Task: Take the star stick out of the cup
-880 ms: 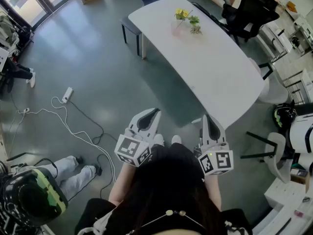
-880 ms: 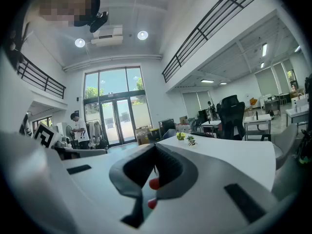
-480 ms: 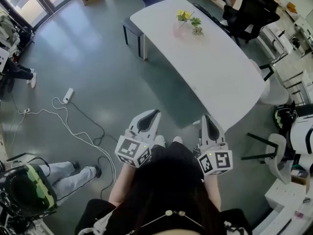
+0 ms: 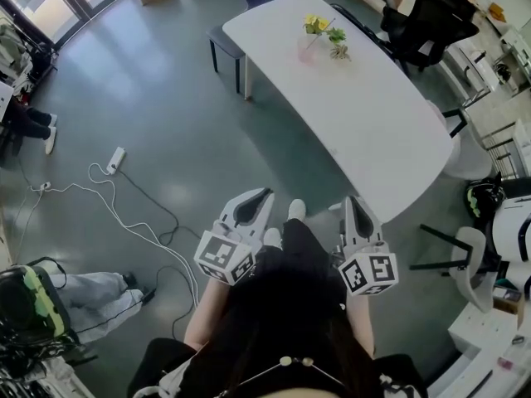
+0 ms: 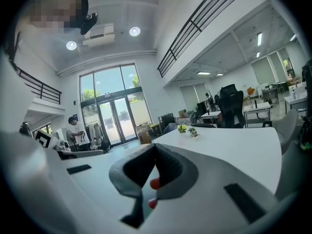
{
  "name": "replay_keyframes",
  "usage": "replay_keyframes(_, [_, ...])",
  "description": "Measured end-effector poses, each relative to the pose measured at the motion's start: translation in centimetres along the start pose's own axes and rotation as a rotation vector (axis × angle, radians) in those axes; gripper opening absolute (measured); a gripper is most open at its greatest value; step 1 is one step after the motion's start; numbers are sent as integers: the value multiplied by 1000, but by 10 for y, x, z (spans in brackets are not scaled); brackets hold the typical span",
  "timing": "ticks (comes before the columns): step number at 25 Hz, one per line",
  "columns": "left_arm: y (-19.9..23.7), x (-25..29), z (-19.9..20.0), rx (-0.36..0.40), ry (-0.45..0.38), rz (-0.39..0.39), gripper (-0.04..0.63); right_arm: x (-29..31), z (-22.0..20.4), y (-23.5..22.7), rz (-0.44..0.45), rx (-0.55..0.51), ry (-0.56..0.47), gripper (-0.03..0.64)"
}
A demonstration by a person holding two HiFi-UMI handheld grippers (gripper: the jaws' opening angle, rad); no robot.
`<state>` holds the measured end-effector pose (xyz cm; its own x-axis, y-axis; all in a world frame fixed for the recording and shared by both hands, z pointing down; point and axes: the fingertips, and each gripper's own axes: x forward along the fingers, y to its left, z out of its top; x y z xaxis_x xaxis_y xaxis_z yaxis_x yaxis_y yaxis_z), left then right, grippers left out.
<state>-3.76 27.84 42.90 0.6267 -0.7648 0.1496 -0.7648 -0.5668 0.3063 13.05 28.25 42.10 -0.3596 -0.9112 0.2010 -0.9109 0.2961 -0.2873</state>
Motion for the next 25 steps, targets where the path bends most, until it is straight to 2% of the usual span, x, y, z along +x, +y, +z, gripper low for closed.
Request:
replay_keyframes(6, [15,18,1,-7,16,-5,25,28,4,-9,3,-3,14,3])
replay_keyframes(11, [42,47,9,-3,26,26,25,73,13,-24,18,-33,27,3])
replay_keyframes(19, [103,123,40,14,17,100,25,175,44,-57,79,-28,18,4])
replay_keyframes(25, [132,194,69,12,30,73,25,254,53,-109,78,49,73,4])
